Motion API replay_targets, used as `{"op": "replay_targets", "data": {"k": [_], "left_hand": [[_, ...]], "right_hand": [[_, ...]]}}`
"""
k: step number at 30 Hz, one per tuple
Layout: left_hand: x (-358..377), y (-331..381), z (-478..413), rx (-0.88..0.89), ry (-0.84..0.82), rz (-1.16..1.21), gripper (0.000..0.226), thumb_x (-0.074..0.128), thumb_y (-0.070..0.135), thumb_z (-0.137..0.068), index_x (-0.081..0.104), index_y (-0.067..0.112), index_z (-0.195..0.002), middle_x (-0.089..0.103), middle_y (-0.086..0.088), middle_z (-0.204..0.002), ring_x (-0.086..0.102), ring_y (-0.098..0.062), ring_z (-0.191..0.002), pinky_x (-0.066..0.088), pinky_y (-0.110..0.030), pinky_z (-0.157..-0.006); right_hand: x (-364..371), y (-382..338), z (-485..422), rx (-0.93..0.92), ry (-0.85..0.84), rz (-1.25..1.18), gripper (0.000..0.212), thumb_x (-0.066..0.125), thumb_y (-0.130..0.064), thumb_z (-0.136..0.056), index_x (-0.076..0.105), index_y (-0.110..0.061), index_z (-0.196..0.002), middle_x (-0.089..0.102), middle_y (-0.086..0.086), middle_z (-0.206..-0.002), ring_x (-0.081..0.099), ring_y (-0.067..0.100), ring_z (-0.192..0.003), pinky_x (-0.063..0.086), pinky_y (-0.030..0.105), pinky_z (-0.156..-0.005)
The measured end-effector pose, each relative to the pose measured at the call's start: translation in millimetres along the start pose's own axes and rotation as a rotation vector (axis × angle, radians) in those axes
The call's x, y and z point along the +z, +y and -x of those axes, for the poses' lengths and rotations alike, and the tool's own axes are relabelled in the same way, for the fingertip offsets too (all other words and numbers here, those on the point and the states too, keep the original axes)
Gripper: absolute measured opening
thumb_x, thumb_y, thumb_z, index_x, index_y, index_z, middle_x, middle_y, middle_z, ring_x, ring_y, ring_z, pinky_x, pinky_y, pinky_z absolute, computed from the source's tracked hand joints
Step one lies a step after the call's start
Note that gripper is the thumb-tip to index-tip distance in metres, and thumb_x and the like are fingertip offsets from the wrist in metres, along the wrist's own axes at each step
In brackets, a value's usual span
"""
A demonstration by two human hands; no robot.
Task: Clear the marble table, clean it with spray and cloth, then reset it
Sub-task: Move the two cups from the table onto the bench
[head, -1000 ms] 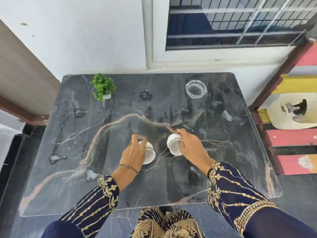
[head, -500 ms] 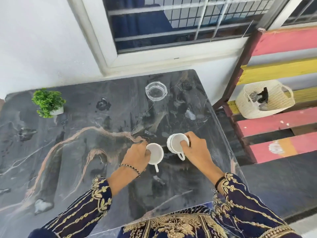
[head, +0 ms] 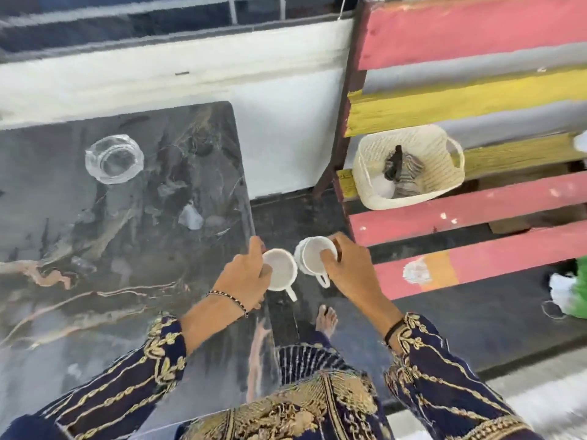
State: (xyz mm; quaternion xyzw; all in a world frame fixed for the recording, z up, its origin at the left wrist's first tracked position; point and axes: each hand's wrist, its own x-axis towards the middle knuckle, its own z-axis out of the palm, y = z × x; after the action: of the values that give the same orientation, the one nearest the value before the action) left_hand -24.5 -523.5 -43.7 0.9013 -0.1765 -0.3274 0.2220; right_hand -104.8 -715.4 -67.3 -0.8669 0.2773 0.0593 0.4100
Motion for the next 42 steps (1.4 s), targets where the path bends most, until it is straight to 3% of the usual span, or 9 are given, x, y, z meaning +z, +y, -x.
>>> {"op": "replay_targets", "data": {"k": [4, 7, 11, 17, 21, 31, 37, 42], "left_hand": [[54.1, 56.2, -46.1, 0.035, -0.097, -0.05, 0.031, 0.039, 0.016, -0.095, 0.03, 0.011, -0.124, 0.066, -0.018, -0.088, 0.068, -0.035, -0.067, 0.059, -0.048, -0.06], [96.9, 88.2, -81.1, 0.046, -0.185, -0.194, 0.045, 0.039, 0.019, -0.097, 0.023, 0.004, -0.136, 0.063, -0.023, -0.103, 0.066, -0.042, -0.085, 0.054, -0.04, -0.067], [166.2, 121.4, -127.7, -0.013, -0.343, -0.248, 0.049, 0.042, 0.017, -0.097, 0.021, 0.001, -0.139, 0.058, -0.025, -0.117, 0.061, -0.043, -0.102, 0.049, -0.044, -0.078], [242.6, 128.1, -167.1, -0.067, -0.477, -0.21, 0.061, 0.047, 0.016, -0.095, 0.016, 0.001, -0.144, 0.055, -0.027, -0.127, 0.058, -0.044, -0.111, 0.048, -0.043, -0.086], [275.5, 134.0, -184.6, -0.043, -0.469, -0.19, 0.057, 0.047, 0.014, -0.094, 0.018, 0.001, -0.142, 0.058, -0.028, -0.122, 0.06, -0.044, -0.107, 0.05, -0.042, -0.083], [286.2, 132.2, -190.3, -0.042, -0.439, -0.173, 0.044, 0.049, 0.014, -0.093, 0.03, 0.001, -0.131, 0.062, -0.026, -0.116, 0.063, -0.043, -0.102, 0.051, -0.043, -0.082], [265.8, 138.8, -178.1, -0.037, -0.438, -0.183, 0.048, 0.048, 0.022, -0.095, 0.029, 0.001, -0.133, 0.06, -0.024, -0.119, 0.062, -0.041, -0.103, 0.05, -0.04, -0.08], [226.2, 144.3, -161.8, -0.04, -0.391, -0.195, 0.053, 0.049, 0.032, -0.093, 0.029, 0.003, -0.133, 0.063, -0.021, -0.116, 0.063, -0.039, -0.102, 0.054, -0.045, -0.086]], "right_hand": [[-30.8, 78.8, -16.0, 0.108, 0.02, 0.014, 0.019, 0.058, -0.014, -0.094, 0.064, -0.006, -0.11, 0.071, 0.011, -0.096, 0.063, 0.028, -0.084, 0.048, 0.035, -0.072], [-40.3, 132.0, -25.8, 0.188, 0.026, 0.012, 0.018, 0.057, -0.013, -0.096, 0.062, -0.002, -0.109, 0.066, 0.009, -0.09, 0.058, 0.026, -0.079, 0.039, 0.031, -0.067], [-46.1, 207.7, -41.3, 0.298, 0.067, 0.022, 0.028, 0.051, -0.024, -0.092, 0.061, 0.002, -0.1, 0.06, 0.009, -0.079, 0.053, 0.028, -0.071, 0.032, 0.03, -0.059], [-55.8, 281.2, -51.4, 0.365, 0.108, 0.066, 0.033, 0.051, -0.022, -0.086, 0.066, 0.001, -0.105, 0.07, 0.02, -0.091, 0.06, 0.03, -0.077, 0.04, 0.029, -0.071], [-59.7, 321.0, -61.8, 0.383, 0.079, 0.13, 0.023, 0.063, -0.005, -0.09, 0.066, 0.002, -0.112, 0.071, 0.023, -0.102, 0.067, 0.037, -0.089, 0.043, 0.03, -0.075], [-61.7, 333.9, -71.1, 0.403, 0.035, 0.109, 0.024, 0.06, -0.005, -0.093, 0.063, 0.001, -0.116, 0.07, 0.021, -0.109, 0.066, 0.036, -0.096, 0.04, 0.026, -0.078], [-80.3, 303.4, -68.5, 0.334, -0.039, 0.331, 0.038, 0.059, -0.018, -0.095, 0.053, -0.003, -0.13, 0.06, 0.017, -0.126, 0.057, 0.037, -0.116, 0.052, 0.049, -0.091], [-92.6, 249.5, -69.5, 0.216, -0.053, 0.367, 0.036, 0.058, -0.018, -0.096, 0.053, -0.004, -0.129, 0.058, 0.015, -0.127, 0.052, 0.033, -0.121, 0.05, 0.046, -0.094]]}}
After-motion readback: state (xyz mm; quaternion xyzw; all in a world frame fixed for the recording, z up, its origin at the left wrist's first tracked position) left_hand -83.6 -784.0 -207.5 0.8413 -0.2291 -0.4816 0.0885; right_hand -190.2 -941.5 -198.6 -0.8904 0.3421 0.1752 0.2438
